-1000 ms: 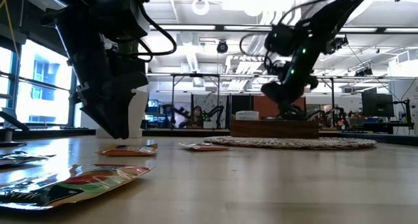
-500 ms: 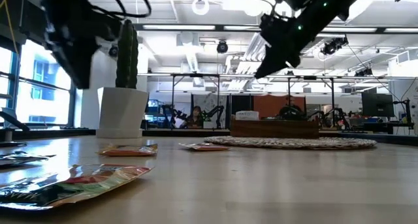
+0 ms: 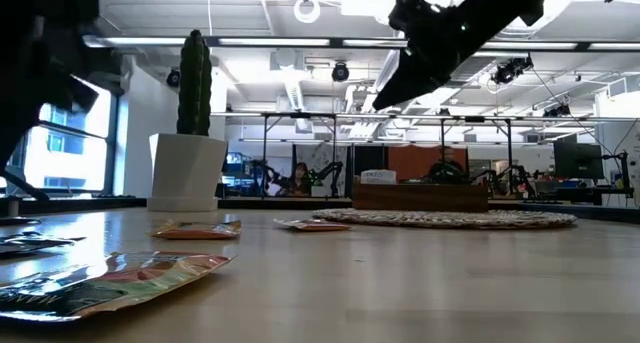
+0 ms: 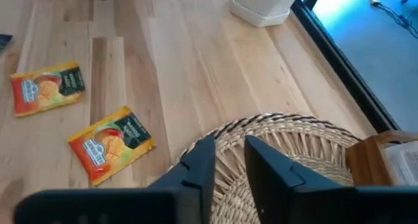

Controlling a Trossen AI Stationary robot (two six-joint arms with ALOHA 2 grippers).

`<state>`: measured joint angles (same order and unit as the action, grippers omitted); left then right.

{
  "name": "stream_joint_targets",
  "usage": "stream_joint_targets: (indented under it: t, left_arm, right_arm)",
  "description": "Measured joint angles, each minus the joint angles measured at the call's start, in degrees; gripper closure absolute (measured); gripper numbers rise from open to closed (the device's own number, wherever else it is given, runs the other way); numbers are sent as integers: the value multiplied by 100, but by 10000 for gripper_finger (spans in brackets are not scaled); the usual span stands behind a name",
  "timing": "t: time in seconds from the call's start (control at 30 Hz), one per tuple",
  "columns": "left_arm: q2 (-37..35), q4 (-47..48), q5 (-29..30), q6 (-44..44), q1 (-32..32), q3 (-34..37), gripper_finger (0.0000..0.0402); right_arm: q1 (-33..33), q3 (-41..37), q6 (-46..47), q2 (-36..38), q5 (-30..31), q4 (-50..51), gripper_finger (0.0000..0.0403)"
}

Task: Pick & Place Tea
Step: Put the blue tea bag into the middle section of the wooden organizer

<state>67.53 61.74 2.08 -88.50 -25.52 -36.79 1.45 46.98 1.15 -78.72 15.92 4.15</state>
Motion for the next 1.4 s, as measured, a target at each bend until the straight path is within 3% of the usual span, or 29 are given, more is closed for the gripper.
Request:
stream_joint_targets:
  t: [0.1,0.27,0.43,0.7,0.9,1.03,1.27,1.4]
  left_arm:
    - [35,-433,135,-473,-85,370,271]
    - [123,-2038,259,-457,-73,930,271]
    - [231,-2796,559,-367,-74,955,271]
    - [332,-4690,1646,1012,4,870,271]
    - [659,-6152,1453,2664,575,862,271]
    - [741,-5527,994,2913,909,583,271]
    - [618,-2301,1019,1745,1014,-340,271]
    - [623,-2143,1071,1187,974,-247,271]
  right_arm:
    - [0,0,4,-173,-1,-57,299]
    - [12,-2,-9,-364,15,-203,272]
    - [13,0,-13,-376,13,-297,263]
    - [15,0,-13,-376,-15,-851,262]
    - [15,0,-12,-376,-686,-1122,262]
    - [13,0,-114,-379,-1247,-1147,263]
    - [-75,0,-164,-995,-1731,-2131,263]
    - [-76,0,-207,-1520,-1949,-2832,263]
